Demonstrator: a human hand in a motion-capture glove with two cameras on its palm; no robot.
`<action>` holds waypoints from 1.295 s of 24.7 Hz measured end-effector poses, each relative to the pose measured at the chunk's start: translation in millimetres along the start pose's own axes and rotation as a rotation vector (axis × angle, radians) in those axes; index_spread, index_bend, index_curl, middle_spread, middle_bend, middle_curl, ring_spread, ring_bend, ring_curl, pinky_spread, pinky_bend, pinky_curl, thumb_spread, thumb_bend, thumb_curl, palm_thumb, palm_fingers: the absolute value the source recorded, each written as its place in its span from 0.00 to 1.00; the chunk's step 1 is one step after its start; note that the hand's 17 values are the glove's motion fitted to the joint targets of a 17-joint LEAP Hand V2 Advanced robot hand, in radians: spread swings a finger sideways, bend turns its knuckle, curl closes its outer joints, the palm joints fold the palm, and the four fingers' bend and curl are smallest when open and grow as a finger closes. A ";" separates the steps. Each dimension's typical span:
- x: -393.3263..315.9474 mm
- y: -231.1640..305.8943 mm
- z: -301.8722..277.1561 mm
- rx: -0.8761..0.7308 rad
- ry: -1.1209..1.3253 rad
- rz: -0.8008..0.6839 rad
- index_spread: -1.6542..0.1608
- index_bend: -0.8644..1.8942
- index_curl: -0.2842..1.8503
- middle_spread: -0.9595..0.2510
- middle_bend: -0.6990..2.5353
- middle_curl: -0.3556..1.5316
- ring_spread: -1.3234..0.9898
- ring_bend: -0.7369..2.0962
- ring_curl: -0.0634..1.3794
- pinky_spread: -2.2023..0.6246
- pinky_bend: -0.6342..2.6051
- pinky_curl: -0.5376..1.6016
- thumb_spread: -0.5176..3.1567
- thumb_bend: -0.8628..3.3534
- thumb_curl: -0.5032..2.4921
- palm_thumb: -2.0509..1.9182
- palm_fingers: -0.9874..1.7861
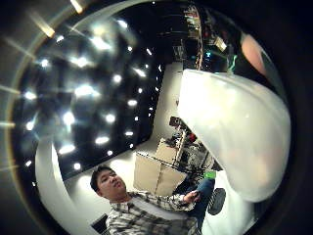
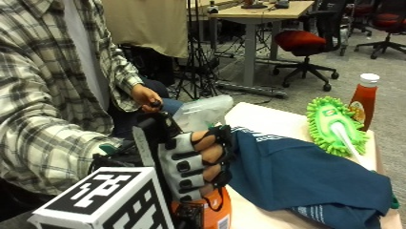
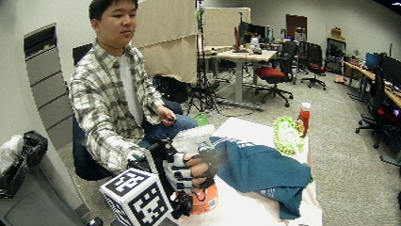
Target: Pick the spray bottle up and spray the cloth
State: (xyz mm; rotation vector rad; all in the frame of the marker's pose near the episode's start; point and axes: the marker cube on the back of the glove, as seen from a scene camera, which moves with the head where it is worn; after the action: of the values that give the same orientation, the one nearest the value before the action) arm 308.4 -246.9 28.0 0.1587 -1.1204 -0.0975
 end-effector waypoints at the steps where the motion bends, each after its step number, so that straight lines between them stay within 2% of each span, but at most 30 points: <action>1: 0.1 -2.3 -0.7 -0.013 -0.012 -0.003 0.76 0.37 0.29 0.72 0.31 0.40 0.52 0.43 0.29 0.82 0.25 0.38 0.38 0.21 0.35 0.76 0.69; 9: 2.2 -12.2 -2.8 -0.092 -0.030 -0.002 0.76 0.36 0.30 0.70 0.32 0.42 0.50 0.41 0.30 0.79 0.27 0.40 0.32 0.21 0.37 0.79 0.75; 14: 2.7 -14.1 0.1 -0.116 0.000 0.038 0.76 0.40 0.32 0.67 0.34 0.43 0.49 0.41 0.31 0.76 0.26 0.40 0.28 0.20 0.38 0.79 0.81; 19: 2.6 -18.1 0.0 -0.138 0.015 0.071 0.76 0.42 0.34 0.65 0.35 0.44 0.47 0.42 0.33 0.74 0.26 0.41 0.25 0.20 0.39 0.79 0.83; 32: 2.5 -17.9 3.2 -0.008 0.042 0.080 0.76 0.46 0.38 0.66 0.38 0.46 0.47 0.44 0.36 0.73 0.27 0.42 0.19 0.20 0.41 0.78 0.85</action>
State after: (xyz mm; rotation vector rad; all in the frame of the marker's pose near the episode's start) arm 306.6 -265.2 28.4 0.1079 -1.0831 -0.0270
